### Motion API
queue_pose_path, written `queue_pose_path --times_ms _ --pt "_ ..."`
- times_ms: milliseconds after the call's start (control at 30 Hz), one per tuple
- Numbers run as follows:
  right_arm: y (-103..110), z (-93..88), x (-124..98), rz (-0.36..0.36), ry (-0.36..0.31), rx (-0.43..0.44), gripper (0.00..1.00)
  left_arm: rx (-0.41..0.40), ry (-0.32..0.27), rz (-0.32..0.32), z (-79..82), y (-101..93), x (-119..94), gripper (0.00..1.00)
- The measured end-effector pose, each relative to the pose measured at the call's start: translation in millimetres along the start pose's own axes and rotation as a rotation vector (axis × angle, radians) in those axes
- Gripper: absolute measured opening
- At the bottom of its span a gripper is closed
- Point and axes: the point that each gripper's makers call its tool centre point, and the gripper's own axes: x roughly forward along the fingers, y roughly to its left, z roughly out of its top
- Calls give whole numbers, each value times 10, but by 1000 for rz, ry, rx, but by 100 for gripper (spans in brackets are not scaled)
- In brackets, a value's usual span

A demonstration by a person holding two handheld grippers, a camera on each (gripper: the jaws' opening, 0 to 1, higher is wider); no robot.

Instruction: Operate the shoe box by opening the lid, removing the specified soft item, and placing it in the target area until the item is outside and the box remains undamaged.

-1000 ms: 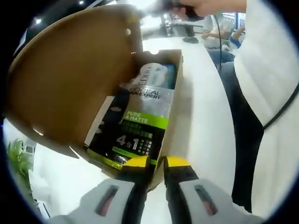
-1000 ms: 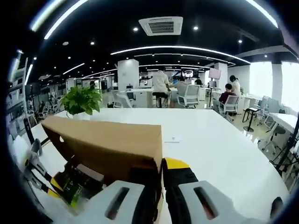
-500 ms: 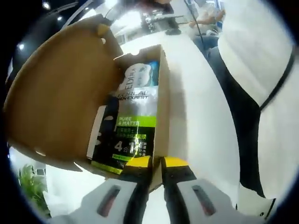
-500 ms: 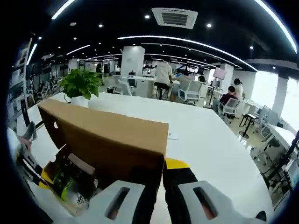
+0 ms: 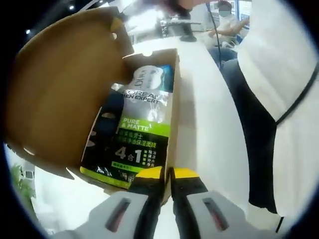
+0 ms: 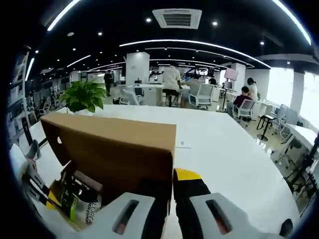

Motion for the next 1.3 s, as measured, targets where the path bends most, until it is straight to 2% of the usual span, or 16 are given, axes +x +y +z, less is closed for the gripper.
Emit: queue_pose_path --times_ms 133,267,433,567,633,733,867,933,1000,1100,1167,1300 --pt "-14 28 71 -5 -8 0 0 47 8 3 -5 1 9 5" --pt "-34 56 152 7 -12 27 0 19 8 17 5 4 0 5" --pt "-32 69 226 21 -13 -31 0 27 6 38 -2 7 0 5" --pt "-49 71 268 53 34 33 0 11 0 44 -2 12 6 5" --pt "-44 66 293 51 36 -7 0 8 6 52 0 9 24 6" --pt "-38 61 287 45 33 -1 0 -16 25 102 -13 22 28 8" --pt "-39 41 280 39 39 28 0 9 8 128 -13 12 17 8" --pt "-27 -16 299 45 78 -3 0 18 3 118 -12 23 22 8" --pt "-20 -15 303 59 98 -64 0 -10 1 81 -11 27 30 8" --pt "-16 -22 342 58 120 -65 0 -31 3 80 -2 23 43 8" --pt "-18 -47 360 58 129 -80 1 -49 29 88 -5 20 58 8" --pt "-18 -117 371 65 149 -57 0 -49 20 73 -15 16 51 8"
